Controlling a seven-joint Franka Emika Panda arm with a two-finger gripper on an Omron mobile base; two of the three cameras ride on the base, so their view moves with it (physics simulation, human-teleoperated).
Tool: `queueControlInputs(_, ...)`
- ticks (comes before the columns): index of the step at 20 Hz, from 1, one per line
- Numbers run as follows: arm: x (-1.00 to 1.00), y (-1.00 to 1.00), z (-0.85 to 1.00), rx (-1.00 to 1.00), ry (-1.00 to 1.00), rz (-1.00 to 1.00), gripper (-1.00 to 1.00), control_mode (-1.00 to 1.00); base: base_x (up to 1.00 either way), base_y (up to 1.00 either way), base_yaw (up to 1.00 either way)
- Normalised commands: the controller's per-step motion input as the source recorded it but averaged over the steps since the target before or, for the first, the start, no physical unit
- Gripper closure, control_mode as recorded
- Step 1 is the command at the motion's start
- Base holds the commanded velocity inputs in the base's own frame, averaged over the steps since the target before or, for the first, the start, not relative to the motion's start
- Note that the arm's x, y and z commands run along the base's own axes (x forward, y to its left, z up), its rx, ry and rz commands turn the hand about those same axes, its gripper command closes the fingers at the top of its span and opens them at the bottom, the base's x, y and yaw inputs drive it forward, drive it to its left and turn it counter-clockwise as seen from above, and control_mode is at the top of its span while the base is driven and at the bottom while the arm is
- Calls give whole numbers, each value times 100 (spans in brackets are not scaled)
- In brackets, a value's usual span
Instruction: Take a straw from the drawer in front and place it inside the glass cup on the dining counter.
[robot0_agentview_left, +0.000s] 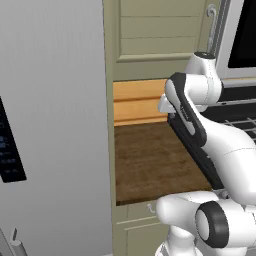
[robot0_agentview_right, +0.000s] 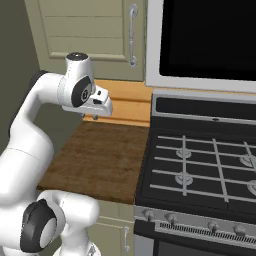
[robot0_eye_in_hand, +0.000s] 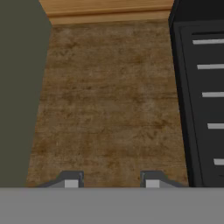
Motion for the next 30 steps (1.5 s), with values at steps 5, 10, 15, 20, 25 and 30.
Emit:
queueControlInputs(5, 0, 0, 0, 0, 0, 0, -100, 100, 0, 0, 0)
queueControlInputs(10, 0, 0, 0, 0, 0, 0, -100, 100, 0, 0, 0)
queueControlInputs(15, 0, 0, 0, 0, 0, 0, -100, 100, -60, -3, 0)
queueControlInputs(20, 0, 0, 0, 0, 0, 0, -100, 100, -68, -15, 1)
queueControlInputs(25, 0, 0, 0, 0, 0, 0, -100, 100, 4, -68, 29)
queueControlInputs(30, 0, 0, 0, 0, 0, 0, -100, 100, 21, -76, 58)
